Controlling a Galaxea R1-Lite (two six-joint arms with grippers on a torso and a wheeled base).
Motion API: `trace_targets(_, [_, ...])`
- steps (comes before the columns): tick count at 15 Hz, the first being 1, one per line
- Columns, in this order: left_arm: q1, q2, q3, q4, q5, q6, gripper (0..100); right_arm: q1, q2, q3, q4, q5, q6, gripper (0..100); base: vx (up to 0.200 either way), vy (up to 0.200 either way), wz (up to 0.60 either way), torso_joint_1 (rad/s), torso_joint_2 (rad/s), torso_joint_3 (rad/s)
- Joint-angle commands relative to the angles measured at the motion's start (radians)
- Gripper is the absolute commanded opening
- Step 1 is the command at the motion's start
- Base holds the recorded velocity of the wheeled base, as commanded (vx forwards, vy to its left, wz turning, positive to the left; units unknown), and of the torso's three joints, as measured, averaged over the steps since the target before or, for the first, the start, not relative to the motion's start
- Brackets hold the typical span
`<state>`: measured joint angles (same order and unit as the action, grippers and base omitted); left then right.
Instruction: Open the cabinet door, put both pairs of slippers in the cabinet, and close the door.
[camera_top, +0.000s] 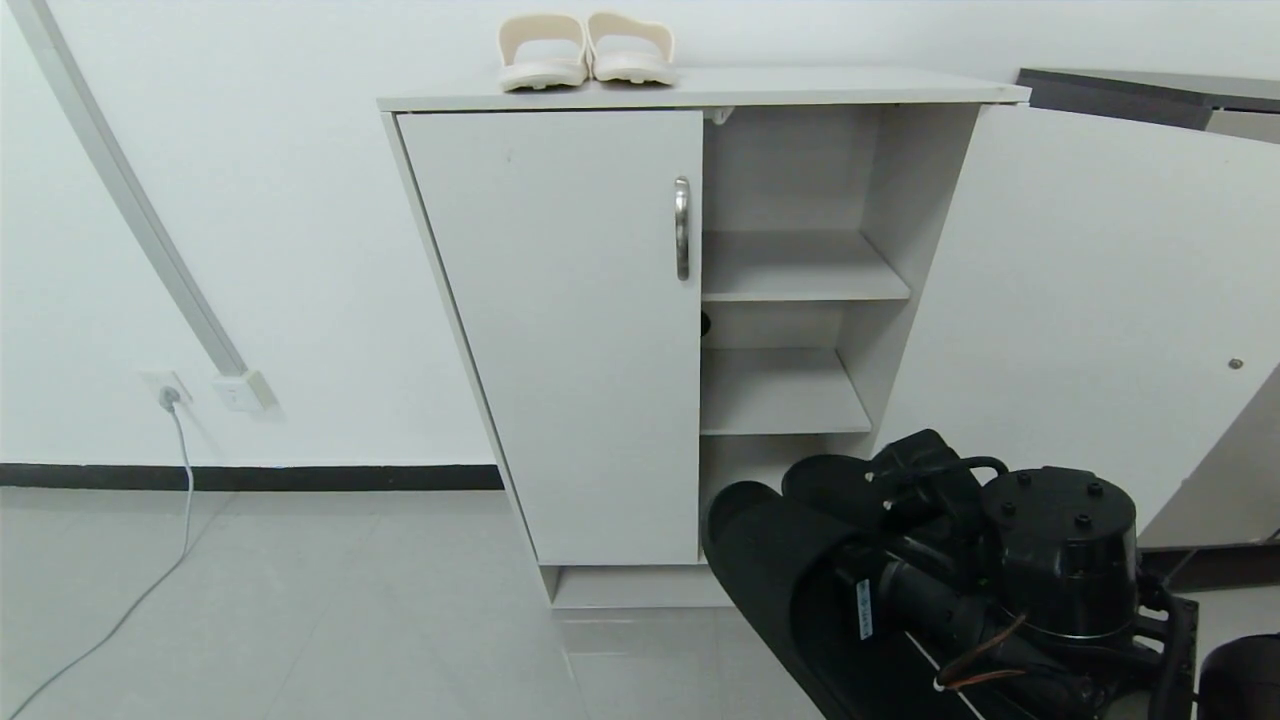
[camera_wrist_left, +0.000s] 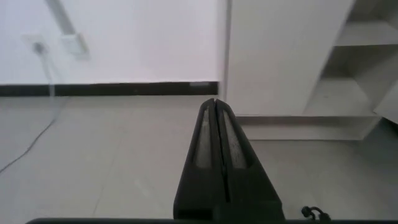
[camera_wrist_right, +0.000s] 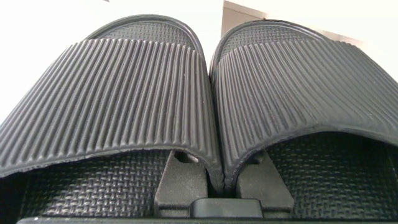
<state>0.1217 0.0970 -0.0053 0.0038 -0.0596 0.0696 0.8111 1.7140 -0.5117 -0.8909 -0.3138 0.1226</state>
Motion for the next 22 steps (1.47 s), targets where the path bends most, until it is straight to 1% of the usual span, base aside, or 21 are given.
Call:
trace_targets(1, [-0.165,-0.037,0.002,0.002,0.001,-0.02,0,0.002,0.002,0.002,0.0,-0.001,-0.001,0,0.0,0.0,0.0,0.0,0.0,0.0])
trace_targets(2, [-0.143,-0.043,0.004,0.002,0.007,-0.024,0,0.007,0.002,0.002,0.0,-0.004,-0.003,0,0.0,0.0,0.0,0.0,0.0,0.0])
trace_targets(3, [-0.12,-0.095,0.004,0.001,0.026,-0.019,0,0.01,0.002,0.002,0.0,-0.005,-0.001,0,0.0,0.0,0.0,0.0,0.0,0.0])
trace_targets(4, [-0.12,-0.097,0.004,-0.001,0.122,0.009,0,0.011,0.002,0.001,-0.003,-0.005,-0.001,0,0.0,0.0,0.0,0.0,0.0,0.0])
trace_targets(6, [-0.12,-0.097,0.004,0.001,0.063,0.007,0,0.011,0.004,-0.005,-0.022,-0.007,-0.004,0,0.0,0.0,0.0,0.0,0.0,0.0])
trace_targets(7, [-0.12,-0.095,0.004,-0.001,0.02,0.01,0,0.011,0.022,-0.031,-0.034,-0.037,-0.003,0,0.0,0.0,0.0,0.0,0.0,0.0])
trace_targets(8, [-0.12,-0.095,0.005,-0.001,0.02,0.006,0,0.011,0.058,-0.065,-0.036,-0.123,0.002,0,0.0,0.0,0.0,0.0,0.0,0.0])
trace_targets(10, [-0.12,-0.097,0.004,0.001,0.018,-0.005,0,0.017,0.134,-0.136,-0.039,-0.241,0.029,0,0.0,0.0,0.0,0.0,0.0,0.0])
trace_targets(11, [-0.12,-0.095,0.005,0.001,0.018,-0.005,0,0.019,0.176,-0.197,-0.037,-0.286,0.071,0,0.0,0.0,0.0,0.0,0.0,0.0])
trace_targets(13, [-0.12,-0.095,0.004,0.001,0.018,-0.014,0,0.017,0.242,-0.284,-0.036,-0.35,0.08,0,0.0,0.0,0.0,0.0,0.0,0.0])
trace_targets(14, [-0.12,-0.095,0.004,0.001,0.02,-0.022,0,0.019,0.282,-0.334,-0.037,-0.413,0.08,0,0.0,0.0,0.0,0.0,0.0,0.0])
trace_targets(15, [-0.12,-0.095,0.004,0.001,0.02,-0.022,0,0.02,0.292,-0.341,-0.039,-0.426,0.08,0,0.0,0.0,0.0,0.0,0.0,0.0])
trace_targets(18, [-0.12,-0.095,0.004,0.001,0.02,-0.02,0,0.026,0.337,-0.364,-0.042,-0.462,0.083,0,0.0,-0.2,0.0,0.007,0.0,0.005])
trace_targets(21, [-0.12,-0.095,0.004,0.001,0.02,-0.022,0,0.026,0.348,-0.369,-0.043,-0.467,0.081,0,0.0,-0.2,0.0,0.002,0.0,0.006])
trace_targets(22, [-0.12,-0.095,0.004,0.001,0.02,-0.022,0,0.025,0.355,-0.367,-0.043,-0.467,0.083,0,0.0,0.0,0.0,0.0,0.0,0.0])
